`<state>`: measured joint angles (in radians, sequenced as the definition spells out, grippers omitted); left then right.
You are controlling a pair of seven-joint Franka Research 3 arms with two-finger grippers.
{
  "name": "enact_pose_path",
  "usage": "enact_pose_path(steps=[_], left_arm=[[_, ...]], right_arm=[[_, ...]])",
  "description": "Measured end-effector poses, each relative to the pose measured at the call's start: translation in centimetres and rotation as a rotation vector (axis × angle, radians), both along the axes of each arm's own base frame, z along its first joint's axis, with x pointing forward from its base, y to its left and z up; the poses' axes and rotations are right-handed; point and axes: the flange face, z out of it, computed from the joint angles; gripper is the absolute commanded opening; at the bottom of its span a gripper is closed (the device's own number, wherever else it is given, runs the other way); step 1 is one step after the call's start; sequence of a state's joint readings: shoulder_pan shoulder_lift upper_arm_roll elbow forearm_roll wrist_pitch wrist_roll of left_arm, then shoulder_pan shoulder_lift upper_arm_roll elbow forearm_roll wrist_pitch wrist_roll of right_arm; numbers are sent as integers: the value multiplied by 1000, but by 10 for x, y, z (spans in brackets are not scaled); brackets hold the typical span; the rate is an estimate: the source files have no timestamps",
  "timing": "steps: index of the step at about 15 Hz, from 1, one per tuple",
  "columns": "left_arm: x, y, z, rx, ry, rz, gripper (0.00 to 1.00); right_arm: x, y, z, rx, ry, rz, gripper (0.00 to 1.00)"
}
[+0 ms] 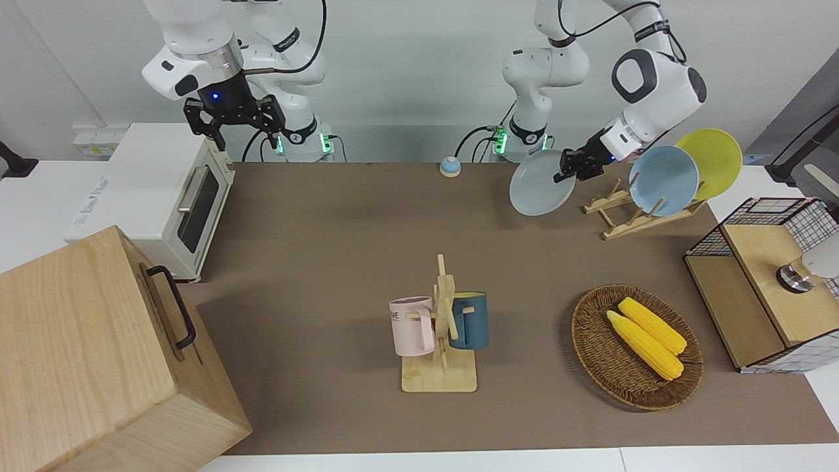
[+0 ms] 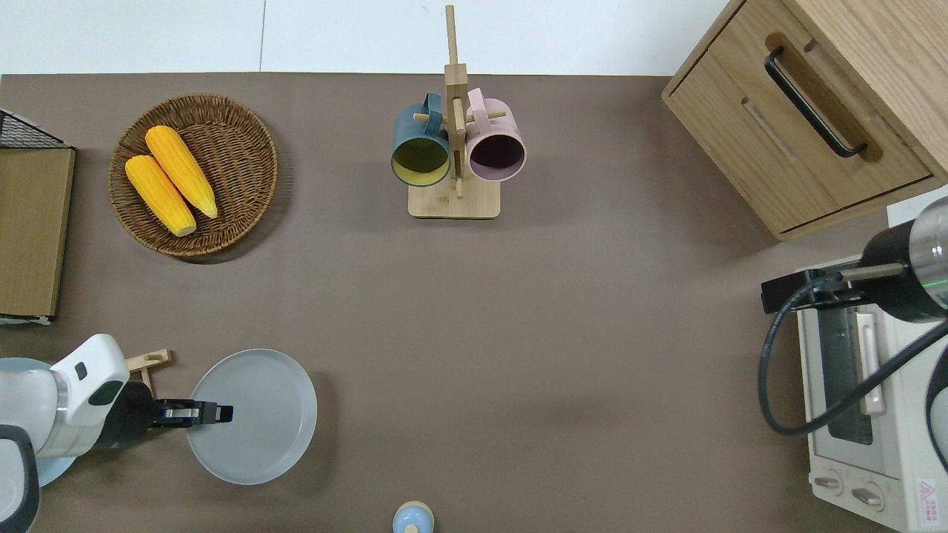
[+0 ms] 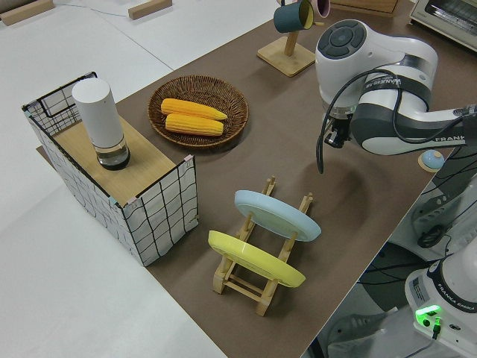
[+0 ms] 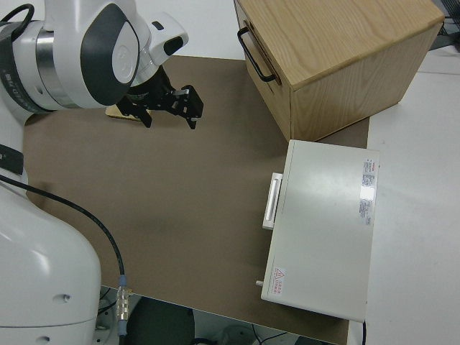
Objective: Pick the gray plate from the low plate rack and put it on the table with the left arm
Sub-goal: 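Carry the plate away from the rack and lower it flat onto the table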
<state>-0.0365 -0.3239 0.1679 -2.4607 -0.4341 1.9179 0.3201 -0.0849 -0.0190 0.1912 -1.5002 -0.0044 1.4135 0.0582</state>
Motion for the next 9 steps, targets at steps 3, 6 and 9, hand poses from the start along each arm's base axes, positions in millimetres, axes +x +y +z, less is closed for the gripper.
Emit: enact_pose_path(steps=[3, 6, 9], left_arm=[[-3, -5, -31, 23, -17, 8, 0], [-1, -13, -53, 13, -43, 13, 0], [-1, -14, -53, 11, -48, 9, 280]], right_arm=[[0, 0, 0, 0, 0, 0, 990], [0, 0, 0, 0, 0, 0, 990], [0, 0, 0, 0, 0, 0, 990]])
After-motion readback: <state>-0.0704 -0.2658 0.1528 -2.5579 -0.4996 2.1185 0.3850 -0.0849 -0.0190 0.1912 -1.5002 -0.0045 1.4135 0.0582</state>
